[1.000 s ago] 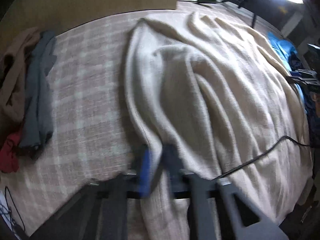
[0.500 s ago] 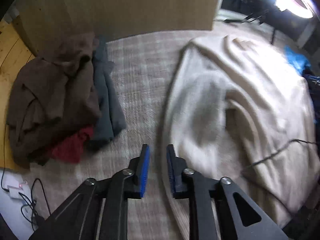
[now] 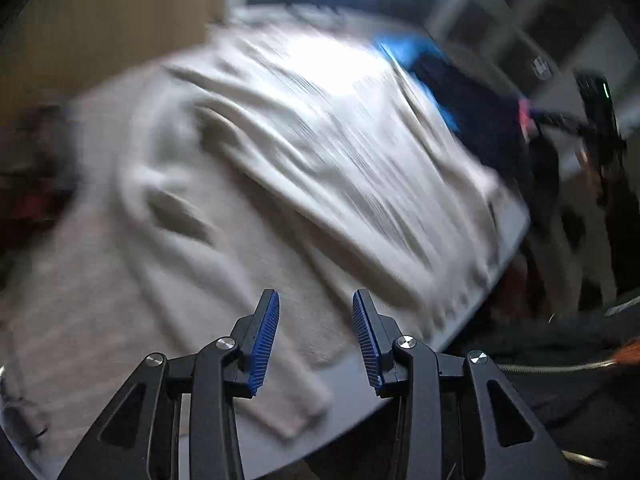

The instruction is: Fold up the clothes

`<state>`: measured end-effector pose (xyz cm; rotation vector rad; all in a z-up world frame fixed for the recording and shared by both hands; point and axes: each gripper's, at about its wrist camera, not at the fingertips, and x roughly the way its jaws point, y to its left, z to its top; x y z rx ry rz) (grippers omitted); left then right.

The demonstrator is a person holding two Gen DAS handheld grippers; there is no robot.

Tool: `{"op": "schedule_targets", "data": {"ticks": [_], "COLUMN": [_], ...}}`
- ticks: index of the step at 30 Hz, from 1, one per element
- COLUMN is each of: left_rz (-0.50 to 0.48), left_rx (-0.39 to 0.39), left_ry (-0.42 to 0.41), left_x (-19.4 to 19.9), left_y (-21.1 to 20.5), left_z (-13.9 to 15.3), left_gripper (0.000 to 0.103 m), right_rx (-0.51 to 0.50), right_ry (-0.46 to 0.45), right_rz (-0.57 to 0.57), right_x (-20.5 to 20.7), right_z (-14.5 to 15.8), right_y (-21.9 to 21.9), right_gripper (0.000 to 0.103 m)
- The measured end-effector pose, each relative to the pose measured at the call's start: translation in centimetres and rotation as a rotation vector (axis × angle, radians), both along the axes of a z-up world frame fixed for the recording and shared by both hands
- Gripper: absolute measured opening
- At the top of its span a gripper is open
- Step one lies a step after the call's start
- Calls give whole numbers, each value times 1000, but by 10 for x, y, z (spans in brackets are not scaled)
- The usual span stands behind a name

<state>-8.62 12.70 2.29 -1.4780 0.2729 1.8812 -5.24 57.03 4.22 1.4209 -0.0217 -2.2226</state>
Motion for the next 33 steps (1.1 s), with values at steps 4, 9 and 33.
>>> {"op": "schedule_targets", "data": {"ticks": [4,9,33], "left_rz": [-56,-57,64], "left_rx": [-52,-13,-21], "left_ry": [-92,-136,-92], "left_x": [17,22,43], "left_y": [33,48,-35], "left_z": [-54,-77,-27], "left_gripper": [37,32,8], "right_rx": [49,42,114], "right_ry": [-135,-191,-255], "right_rz": [23,-22,-5], "right_x": [13,24,34], "right_z": [-68,-96,-98], "right_y": [-37,-37,-37], "right_gripper": [51,51,14]}}
